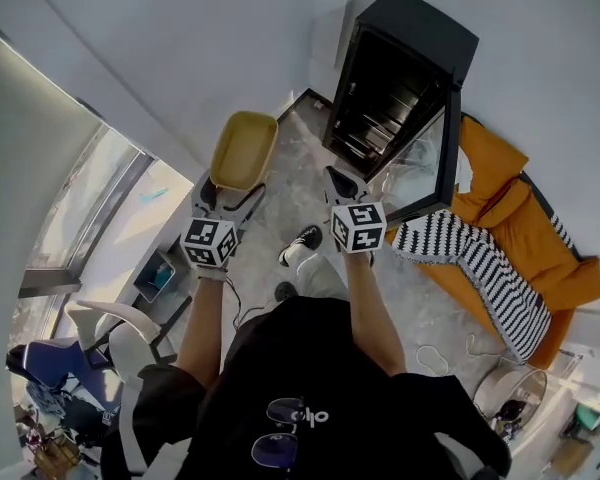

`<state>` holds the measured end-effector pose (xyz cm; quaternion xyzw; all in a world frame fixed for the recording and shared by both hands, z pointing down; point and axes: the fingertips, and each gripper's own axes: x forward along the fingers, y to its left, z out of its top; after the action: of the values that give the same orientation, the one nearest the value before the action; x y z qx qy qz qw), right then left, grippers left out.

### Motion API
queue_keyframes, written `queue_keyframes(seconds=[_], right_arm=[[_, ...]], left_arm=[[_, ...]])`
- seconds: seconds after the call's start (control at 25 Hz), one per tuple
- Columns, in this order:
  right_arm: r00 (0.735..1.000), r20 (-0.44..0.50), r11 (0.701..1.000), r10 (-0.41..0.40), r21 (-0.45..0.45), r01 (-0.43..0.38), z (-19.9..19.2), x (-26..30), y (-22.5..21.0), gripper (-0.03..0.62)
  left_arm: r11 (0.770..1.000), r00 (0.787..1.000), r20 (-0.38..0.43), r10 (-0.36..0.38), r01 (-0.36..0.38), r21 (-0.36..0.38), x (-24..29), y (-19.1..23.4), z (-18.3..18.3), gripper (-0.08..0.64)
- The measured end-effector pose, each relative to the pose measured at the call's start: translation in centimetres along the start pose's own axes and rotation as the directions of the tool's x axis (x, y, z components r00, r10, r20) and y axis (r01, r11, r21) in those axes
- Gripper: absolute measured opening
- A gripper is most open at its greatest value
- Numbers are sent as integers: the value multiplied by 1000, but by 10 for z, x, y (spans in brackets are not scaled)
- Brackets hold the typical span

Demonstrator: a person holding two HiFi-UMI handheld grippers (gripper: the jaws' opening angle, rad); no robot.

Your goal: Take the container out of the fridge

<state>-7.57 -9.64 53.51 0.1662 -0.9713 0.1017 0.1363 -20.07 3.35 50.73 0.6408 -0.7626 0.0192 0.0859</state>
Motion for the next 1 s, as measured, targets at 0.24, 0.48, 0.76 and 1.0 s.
queue_keyframes(seconds=[0.24,0.48,0.76,1.0], right_arm=[[998,-14,998,61,-18,-61,-15,-23,42,8],[992,-19,990,127,-51,-128,-19,-24,77,8],[983,-34,979,182,-90,-185,-16,-16,101,8],[971,-44,964,235,-121,-238,-17,-10,125,8]], left_arm=[[999,999,8,38,-38,-8,-53,-7,-5,480],[995,995,5,99,-98,-22,-103,4,-16,480],[983,985,16,174,-173,-54,-143,17,-22,480],[972,974,24,224,-222,-71,-169,27,-31,479]])
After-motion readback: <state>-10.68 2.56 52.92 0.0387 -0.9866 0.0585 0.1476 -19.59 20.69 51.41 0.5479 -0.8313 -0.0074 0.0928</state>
